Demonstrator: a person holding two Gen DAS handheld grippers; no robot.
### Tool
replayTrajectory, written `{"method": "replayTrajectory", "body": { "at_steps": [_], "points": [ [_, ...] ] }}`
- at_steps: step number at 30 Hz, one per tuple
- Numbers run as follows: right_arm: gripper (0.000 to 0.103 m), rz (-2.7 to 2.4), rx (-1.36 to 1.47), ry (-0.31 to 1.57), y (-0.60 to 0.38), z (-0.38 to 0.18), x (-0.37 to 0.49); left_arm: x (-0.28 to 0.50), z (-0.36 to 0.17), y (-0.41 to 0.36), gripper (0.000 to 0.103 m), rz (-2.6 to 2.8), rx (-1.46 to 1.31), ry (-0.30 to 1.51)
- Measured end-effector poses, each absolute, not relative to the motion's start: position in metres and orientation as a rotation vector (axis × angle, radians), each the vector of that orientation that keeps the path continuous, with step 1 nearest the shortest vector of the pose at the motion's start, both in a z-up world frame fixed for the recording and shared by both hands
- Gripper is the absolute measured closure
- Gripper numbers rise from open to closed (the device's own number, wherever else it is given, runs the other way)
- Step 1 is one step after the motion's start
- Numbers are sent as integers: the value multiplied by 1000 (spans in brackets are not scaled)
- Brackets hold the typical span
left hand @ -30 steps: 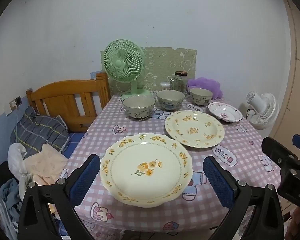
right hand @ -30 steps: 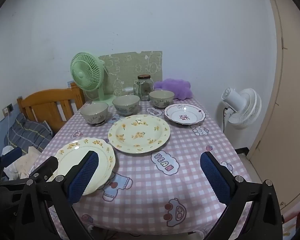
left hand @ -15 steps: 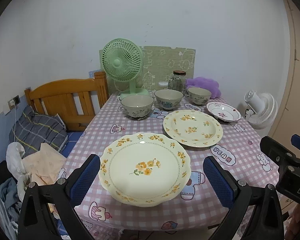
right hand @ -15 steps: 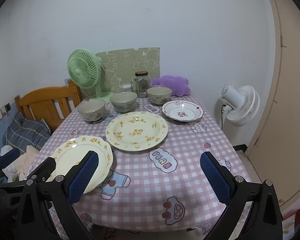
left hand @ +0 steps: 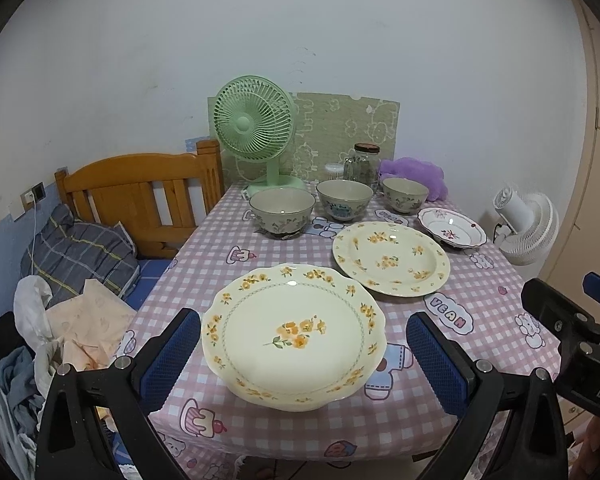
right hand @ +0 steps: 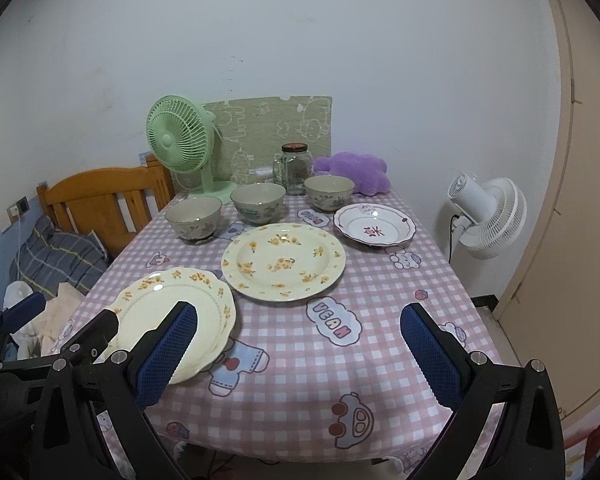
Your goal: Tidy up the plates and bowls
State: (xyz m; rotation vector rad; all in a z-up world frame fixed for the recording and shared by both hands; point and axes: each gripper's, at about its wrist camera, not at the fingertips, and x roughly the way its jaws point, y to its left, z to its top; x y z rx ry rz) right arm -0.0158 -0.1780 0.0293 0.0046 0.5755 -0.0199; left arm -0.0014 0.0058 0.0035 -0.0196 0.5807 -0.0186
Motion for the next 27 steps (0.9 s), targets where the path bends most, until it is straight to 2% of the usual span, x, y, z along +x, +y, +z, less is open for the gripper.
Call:
{"method": "replayTrajectory", "body": {
  "at_steps": [27],
  "points": [
    [1, -15, 6, 584, -180, 28, -15, 0, 5, 6, 0, -20, -24, 575]
  ]
}}
